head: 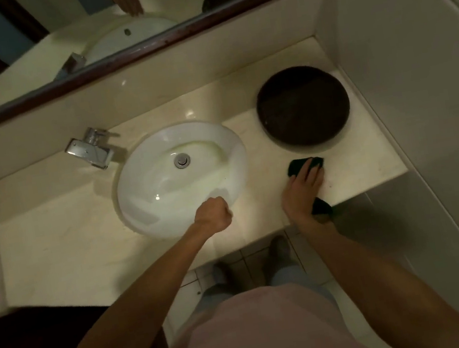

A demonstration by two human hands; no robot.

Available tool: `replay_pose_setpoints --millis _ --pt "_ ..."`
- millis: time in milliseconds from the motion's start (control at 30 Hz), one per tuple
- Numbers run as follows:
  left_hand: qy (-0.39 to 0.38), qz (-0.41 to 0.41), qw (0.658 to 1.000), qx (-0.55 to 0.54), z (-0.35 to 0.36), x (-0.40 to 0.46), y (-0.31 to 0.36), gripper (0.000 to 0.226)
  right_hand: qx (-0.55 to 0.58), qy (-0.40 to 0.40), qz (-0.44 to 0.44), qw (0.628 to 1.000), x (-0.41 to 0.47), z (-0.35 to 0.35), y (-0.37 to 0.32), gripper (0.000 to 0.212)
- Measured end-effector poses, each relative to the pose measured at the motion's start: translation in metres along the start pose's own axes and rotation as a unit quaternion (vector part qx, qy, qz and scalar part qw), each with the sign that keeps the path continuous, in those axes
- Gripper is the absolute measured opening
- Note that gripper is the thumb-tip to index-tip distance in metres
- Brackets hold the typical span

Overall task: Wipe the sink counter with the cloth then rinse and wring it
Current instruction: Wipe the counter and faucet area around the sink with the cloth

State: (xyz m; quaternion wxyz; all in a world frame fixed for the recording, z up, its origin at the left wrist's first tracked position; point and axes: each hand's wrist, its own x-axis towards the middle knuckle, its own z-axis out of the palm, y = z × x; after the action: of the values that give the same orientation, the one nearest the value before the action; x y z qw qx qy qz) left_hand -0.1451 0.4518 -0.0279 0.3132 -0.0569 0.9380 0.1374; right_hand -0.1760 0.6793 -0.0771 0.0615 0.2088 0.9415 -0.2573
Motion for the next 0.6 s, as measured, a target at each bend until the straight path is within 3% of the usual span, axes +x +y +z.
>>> replay_pose_setpoints --millis 133,233,300,400,600 --pt "-0.049 0.002 0.999 -0.004 -0.014 0.017 -0.001 0.023 0.017 -0.098 -0.207 0.973 -0.003 0.016 -0.027 0.074" --pt "-0.040 0.016 0.998 -0.041 -0.015 0.023 0.010 0.036 -0.070 -0.118 -0.401 0.906 0.004 0.012 -0.007 0.065" --pt "-0.025 0.032 0.998 -0.051 -0.014 0.024 0.023 0.038 -0.127 -0.119 -0.468 0.866 0.007 0.011 0.016 0.060" --pt "-0.023 0.051 0.998 -0.037 -0.016 0.027 0.032 0.035 -0.144 -0.140 -0.476 0.856 0.009 0.011 0.018 0.060" --pt "-0.078 0.100 0.992 -0.024 -0.028 0.044 0.022 0.034 -0.099 -0.134 -0.385 0.908 0.062 0.023 -0.082 0.075"
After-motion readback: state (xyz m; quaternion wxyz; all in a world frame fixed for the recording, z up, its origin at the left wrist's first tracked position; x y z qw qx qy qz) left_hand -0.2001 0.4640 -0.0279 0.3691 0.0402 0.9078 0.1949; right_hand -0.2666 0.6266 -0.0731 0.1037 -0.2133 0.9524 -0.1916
